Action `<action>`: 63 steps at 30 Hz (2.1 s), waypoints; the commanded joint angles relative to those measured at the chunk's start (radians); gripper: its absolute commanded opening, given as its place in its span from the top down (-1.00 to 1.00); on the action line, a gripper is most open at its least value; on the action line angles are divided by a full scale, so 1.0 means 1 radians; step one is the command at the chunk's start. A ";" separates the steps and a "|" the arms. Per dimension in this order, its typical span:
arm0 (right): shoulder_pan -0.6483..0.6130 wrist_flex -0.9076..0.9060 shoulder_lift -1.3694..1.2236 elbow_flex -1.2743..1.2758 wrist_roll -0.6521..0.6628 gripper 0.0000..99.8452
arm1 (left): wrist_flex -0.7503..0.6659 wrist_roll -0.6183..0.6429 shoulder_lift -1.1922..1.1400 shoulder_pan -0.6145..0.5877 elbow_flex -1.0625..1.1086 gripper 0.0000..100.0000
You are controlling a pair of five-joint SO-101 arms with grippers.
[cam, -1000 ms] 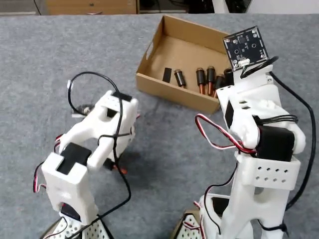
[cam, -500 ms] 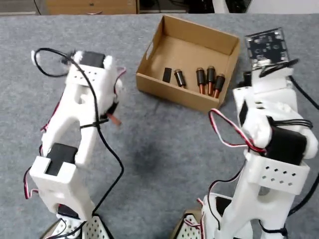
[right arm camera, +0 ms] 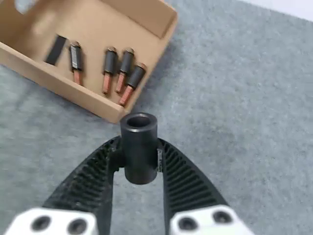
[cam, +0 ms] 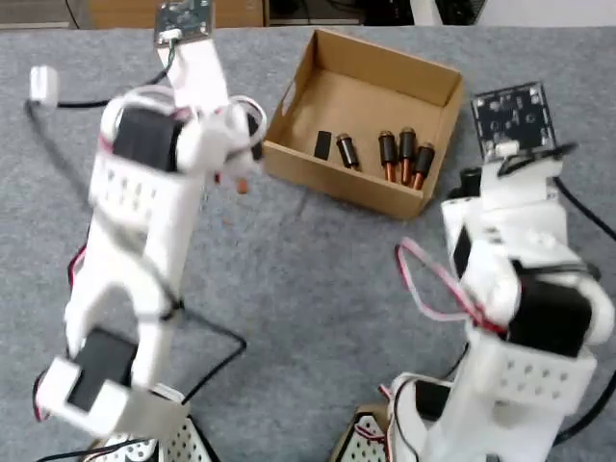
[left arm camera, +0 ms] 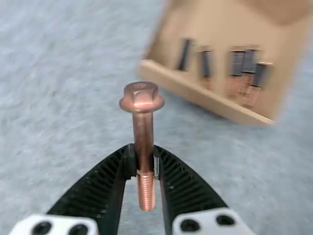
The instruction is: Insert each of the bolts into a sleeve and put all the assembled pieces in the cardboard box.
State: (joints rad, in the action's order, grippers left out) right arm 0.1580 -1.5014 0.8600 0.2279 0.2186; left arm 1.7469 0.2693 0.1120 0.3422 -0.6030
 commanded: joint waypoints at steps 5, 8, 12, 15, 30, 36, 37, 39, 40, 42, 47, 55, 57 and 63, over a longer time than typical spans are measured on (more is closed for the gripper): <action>-0.162 0.005 0.159 0.153 -0.057 1.00 | 0.005 0.023 0.269 0.198 -0.048 0.96; -0.266 0.061 0.248 0.280 -0.173 1.00 | 0.005 0.012 0.315 0.255 0.018 0.96; -0.389 0.187 0.375 0.446 -0.239 1.00 | -0.023 -0.026 0.407 0.290 0.183 0.96; -0.446 0.238 0.463 0.547 -0.241 1.00 | -0.127 -0.028 0.527 0.328 0.310 0.96; -0.624 0.230 0.627 0.647 -0.387 1.00 | -0.996 -0.021 0.923 0.308 1.162 0.96; -0.674 0.183 0.628 0.616 -0.440 1.00 | -1.089 -0.020 0.921 0.258 1.186 0.96; -0.674 0.183 0.628 0.616 -0.446 1.00 | -1.088 -0.020 0.921 0.258 1.186 0.96; -0.677 0.183 0.628 0.613 -0.451 1.00 | -1.080 -0.020 0.921 0.256 1.188 0.96; -0.687 0.183 0.628 0.613 -0.451 1.00 | -1.080 -0.020 0.921 0.256 1.198 0.96; -0.705 0.183 0.630 0.605 -0.451 1.00 | -1.088 -0.020 0.931 0.258 1.237 0.96; -0.727 0.181 0.671 0.602 -0.451 1.00 | -1.088 -0.020 0.961 0.265 1.275 0.96; -0.728 0.187 0.702 0.622 -0.451 1.00 | -1.062 -0.015 1.090 0.287 1.295 0.96; -0.730 0.189 0.704 0.622 -0.451 1.00 | -1.011 0.026 1.106 0.308 1.292 0.96; -0.730 0.186 0.704 0.624 -0.450 1.00 | -0.976 0.064 1.113 0.344 1.292 0.96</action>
State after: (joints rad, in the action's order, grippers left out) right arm -0.5585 -1.3172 1.5627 0.8661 -0.2202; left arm 0.7695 0.3230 1.2075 0.6659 0.6997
